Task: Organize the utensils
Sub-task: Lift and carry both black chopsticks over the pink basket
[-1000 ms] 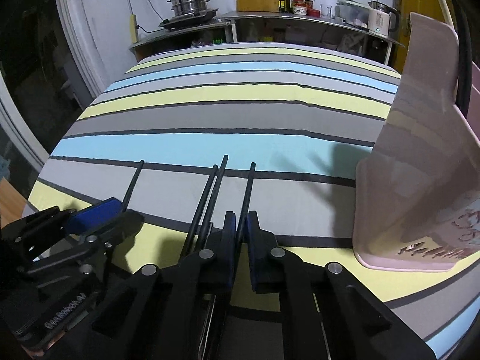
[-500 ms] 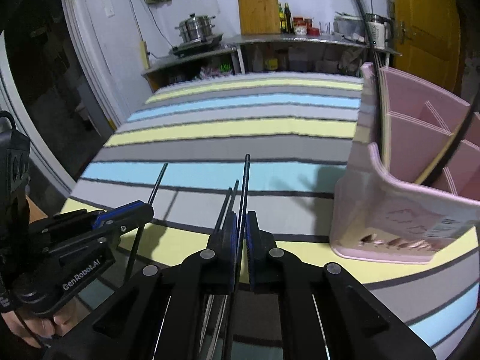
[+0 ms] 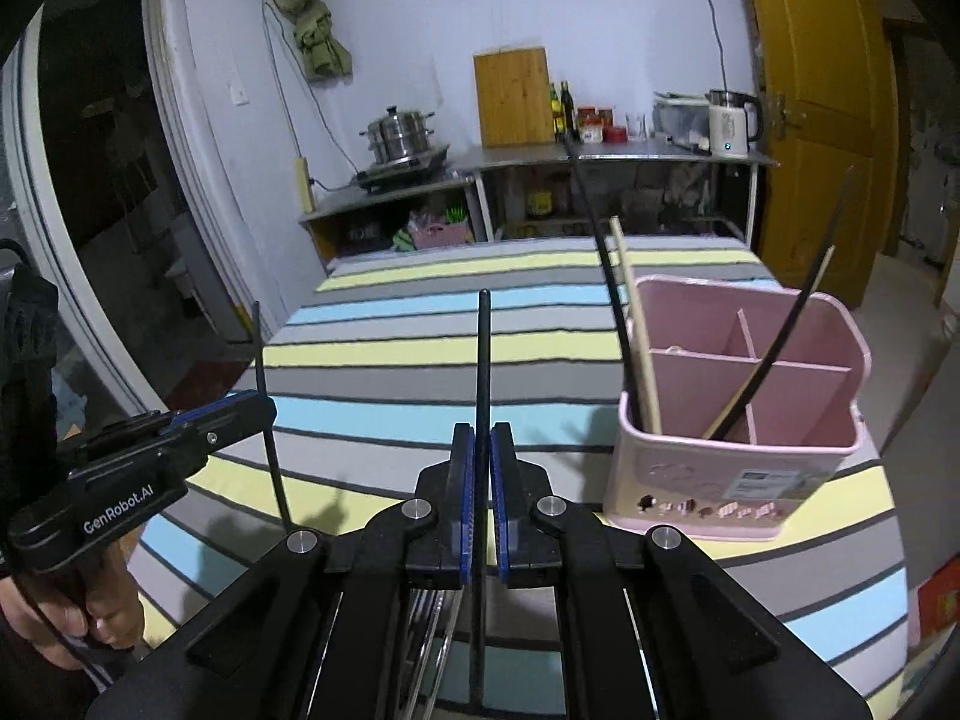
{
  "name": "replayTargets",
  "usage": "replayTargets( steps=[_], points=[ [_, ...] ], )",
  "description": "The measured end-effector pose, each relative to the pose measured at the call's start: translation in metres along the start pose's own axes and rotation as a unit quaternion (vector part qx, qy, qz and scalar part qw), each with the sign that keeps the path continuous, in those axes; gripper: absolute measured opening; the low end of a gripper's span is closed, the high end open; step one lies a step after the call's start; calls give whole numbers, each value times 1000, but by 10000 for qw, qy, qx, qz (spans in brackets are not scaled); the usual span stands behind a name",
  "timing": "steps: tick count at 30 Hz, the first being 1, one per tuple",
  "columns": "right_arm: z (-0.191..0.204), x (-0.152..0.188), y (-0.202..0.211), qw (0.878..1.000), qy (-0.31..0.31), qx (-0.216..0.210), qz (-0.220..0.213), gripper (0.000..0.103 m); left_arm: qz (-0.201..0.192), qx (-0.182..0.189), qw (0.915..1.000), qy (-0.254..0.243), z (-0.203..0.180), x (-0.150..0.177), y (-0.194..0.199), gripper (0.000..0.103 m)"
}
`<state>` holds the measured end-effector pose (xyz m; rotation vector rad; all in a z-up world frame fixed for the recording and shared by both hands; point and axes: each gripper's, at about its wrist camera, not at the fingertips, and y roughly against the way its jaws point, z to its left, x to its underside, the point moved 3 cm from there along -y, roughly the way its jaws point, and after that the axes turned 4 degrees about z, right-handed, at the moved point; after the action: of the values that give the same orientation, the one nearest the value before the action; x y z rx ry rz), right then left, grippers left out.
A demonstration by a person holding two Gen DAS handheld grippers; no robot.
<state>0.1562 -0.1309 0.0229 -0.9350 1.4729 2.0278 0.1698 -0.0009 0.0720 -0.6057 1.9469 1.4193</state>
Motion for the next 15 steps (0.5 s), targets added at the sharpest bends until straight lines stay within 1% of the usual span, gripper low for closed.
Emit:
replayTargets(
  steps=[11,15],
  points=[
    [-10,-2,45,9992,-103,97,-378,6,-279,178,9991,-262,-30,-25,30,5],
    [-14,-6,56,9987,-112,145,-476,6,-277,307,9987,-313,-40,-33,33,5]
  ],
)
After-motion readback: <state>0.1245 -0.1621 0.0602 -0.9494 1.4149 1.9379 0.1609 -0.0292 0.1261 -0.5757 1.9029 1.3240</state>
